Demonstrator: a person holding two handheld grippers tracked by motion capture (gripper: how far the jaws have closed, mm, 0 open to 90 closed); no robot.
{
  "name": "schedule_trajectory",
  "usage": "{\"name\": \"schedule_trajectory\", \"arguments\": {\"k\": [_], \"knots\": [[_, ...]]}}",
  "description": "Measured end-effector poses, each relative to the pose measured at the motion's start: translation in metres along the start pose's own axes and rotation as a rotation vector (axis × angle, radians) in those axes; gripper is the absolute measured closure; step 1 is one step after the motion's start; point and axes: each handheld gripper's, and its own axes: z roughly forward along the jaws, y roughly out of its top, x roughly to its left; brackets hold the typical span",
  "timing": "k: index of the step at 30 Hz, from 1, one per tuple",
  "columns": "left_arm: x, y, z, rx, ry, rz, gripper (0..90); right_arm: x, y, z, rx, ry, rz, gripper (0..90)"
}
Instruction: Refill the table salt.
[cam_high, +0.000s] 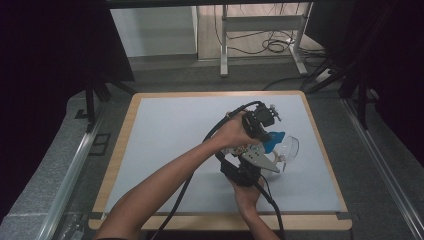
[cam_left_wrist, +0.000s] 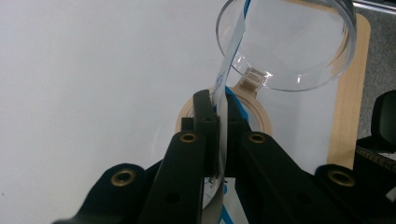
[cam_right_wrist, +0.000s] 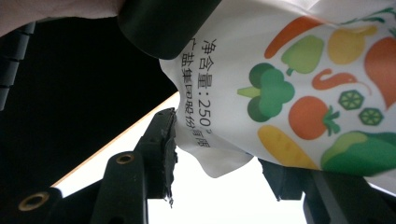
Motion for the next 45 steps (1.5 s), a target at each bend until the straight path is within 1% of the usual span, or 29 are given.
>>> {"name": "schedule_trajectory", "arguments": {"k": [19,31,34,45], "knots": [[0.0017,0.0001,0.0007,0.006,-0.001,0.002,89.9,0.0006,0.0001,0.0017,-0.003,-0.006,0.009,50.6],[0.0004,0.0011,0.0028,0.007,-0.006,0.007,89.9,-0.0004,-0.0002,0.0005,-0.003,-0.012,0.001,50.6],[0.0005,0.0012,0.0037,0.009,-0.007,0.005,89.9,-0.0009,-0.0004,0.0005,-0.001,-0.014,0.005,50.6],[0.0007,0.0002,0.0035,0.003,-0.007,0.003,89.8,-0.0008,-0.0006,0.0006,0.0,-0.014,-0.002,50.6]]}}
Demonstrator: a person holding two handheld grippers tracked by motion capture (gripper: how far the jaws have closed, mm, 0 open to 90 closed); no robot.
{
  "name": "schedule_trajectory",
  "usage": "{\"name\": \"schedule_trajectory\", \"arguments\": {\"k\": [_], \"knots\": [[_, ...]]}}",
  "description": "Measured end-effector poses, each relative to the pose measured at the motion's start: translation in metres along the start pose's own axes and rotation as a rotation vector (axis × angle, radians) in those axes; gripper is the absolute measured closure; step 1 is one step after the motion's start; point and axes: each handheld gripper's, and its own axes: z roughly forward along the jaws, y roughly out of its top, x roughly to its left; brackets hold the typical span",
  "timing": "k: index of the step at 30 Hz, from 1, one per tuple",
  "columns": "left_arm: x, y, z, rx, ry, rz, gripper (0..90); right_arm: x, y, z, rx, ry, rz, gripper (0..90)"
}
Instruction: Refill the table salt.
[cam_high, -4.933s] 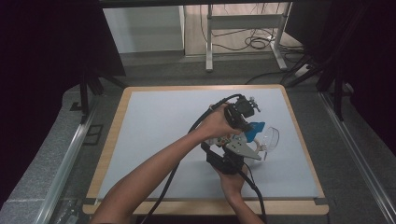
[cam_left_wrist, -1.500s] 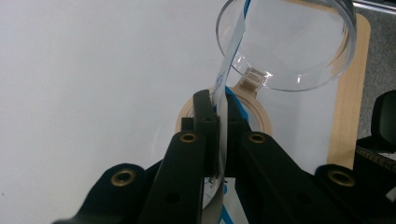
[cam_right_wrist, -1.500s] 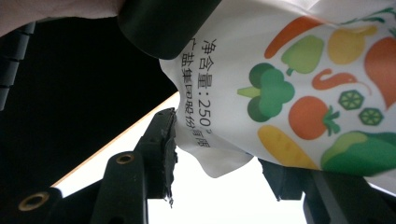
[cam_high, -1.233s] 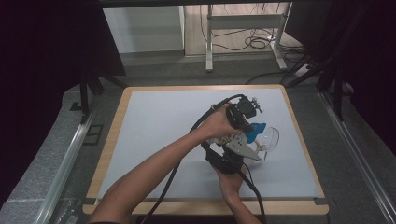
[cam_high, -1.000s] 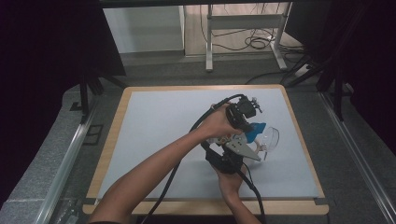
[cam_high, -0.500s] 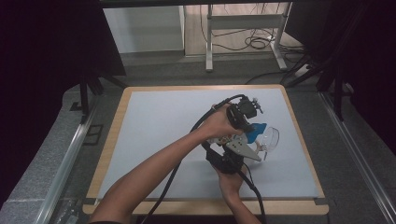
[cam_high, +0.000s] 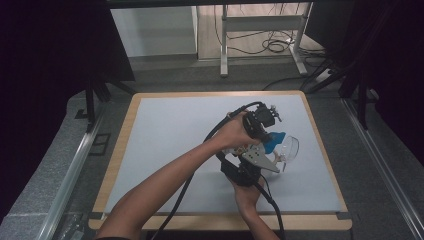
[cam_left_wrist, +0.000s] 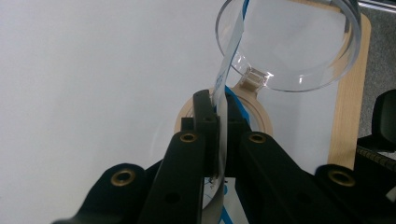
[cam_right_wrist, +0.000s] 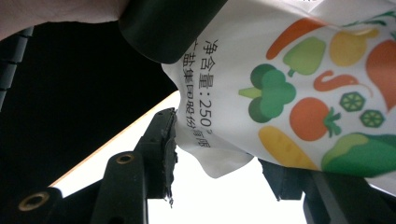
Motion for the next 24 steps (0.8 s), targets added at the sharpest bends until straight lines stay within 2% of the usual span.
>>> {"name": "schedule_trajectory", "arguments": {"k": [24], "knots": [[0.0002,0.0002,-0.0012,0.0,-0.002,0.001,89.8,0.0016,0.0015,0.0007,-0.009,-0.007,0.005,50.9]]}}
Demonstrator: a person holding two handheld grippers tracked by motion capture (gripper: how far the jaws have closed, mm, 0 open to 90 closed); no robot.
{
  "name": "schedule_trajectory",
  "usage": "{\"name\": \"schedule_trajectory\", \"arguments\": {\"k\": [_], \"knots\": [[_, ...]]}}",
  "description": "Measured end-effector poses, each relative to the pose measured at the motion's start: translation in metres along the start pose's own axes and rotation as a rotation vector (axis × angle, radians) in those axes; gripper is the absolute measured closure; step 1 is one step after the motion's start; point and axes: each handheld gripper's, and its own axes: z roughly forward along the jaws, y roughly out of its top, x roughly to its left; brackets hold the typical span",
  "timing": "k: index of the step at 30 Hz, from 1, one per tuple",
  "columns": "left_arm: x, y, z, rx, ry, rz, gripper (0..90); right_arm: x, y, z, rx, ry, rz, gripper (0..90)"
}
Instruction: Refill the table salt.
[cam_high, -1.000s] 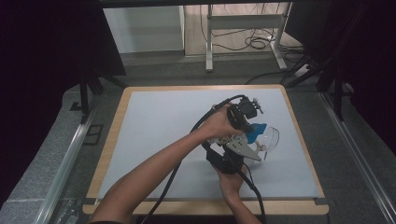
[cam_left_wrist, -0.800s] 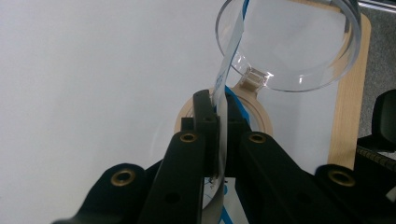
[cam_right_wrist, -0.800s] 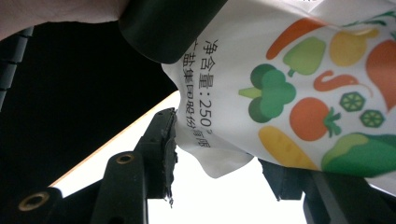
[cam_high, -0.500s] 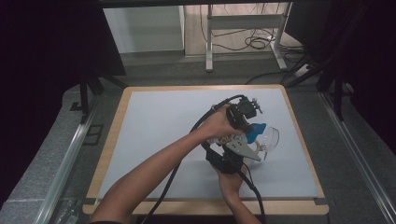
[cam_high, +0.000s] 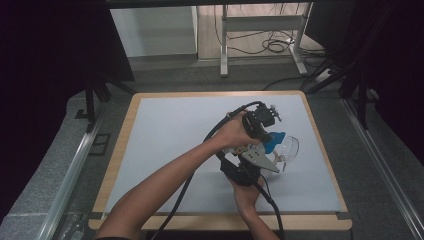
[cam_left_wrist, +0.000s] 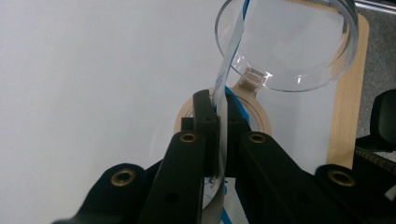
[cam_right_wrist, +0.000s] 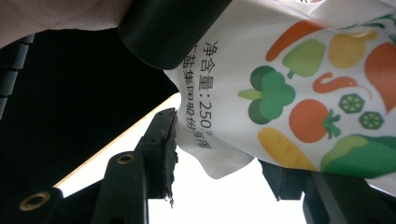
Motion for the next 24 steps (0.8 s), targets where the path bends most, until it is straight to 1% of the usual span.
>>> {"name": "schedule_trajectory", "arguments": {"k": [7,24], "knots": [[-0.0005,0.0002,0.0002,0.003,0.002,0.003,89.9,0.0003,-0.0001,0.0003,-0.003,-0.003,0.001,51.2],[-0.0015,0.0017,0.0019,0.003,-0.009,0.0,89.8,-0.0004,0.0001,-0.0007,-0.011,-0.013,-0.001,51.5]]}}
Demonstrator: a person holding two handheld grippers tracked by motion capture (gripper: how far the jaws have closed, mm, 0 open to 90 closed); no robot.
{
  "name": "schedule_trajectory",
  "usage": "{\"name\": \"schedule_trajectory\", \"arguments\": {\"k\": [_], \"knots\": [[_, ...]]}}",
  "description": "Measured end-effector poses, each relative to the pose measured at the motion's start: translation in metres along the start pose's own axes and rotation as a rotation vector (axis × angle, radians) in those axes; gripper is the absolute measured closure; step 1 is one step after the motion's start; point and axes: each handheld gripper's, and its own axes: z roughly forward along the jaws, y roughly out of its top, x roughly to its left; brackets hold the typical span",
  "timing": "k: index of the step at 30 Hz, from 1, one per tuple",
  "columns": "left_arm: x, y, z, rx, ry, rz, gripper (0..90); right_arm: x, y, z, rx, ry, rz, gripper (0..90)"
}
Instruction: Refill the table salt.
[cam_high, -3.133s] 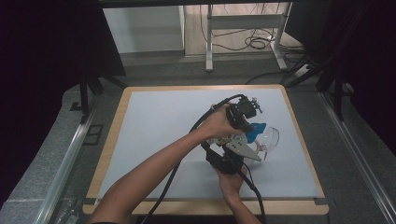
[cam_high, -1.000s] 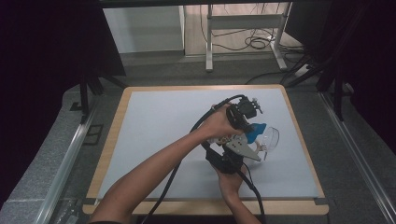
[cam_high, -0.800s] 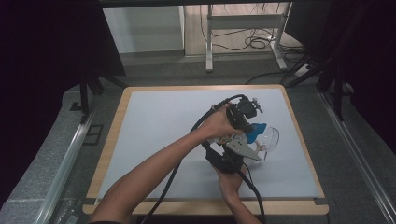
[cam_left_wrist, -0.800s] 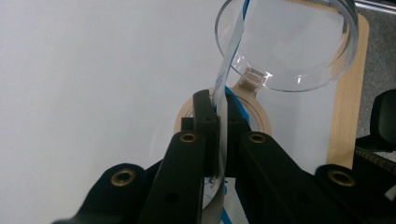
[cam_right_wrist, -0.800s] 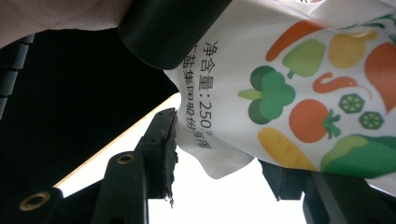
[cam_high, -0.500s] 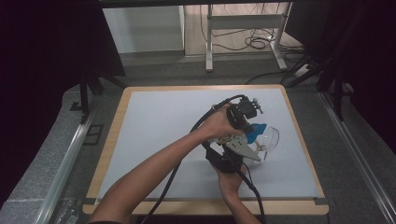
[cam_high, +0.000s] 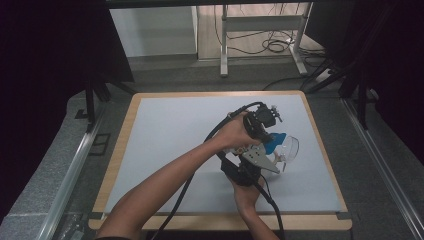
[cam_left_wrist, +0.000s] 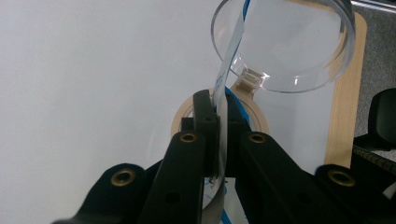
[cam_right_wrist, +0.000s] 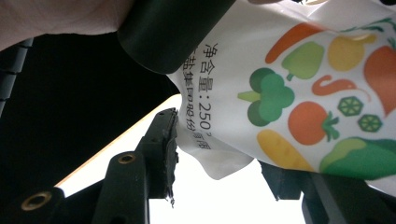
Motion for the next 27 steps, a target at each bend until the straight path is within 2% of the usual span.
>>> {"name": "schedule_trajectory", "arguments": {"k": [27], "knots": [[0.0009,-0.0011,-0.0001,-0.004,-0.002,-0.001,89.9,0.0,0.0006,0.0,-0.002,-0.002,-0.008,51.8]]}}
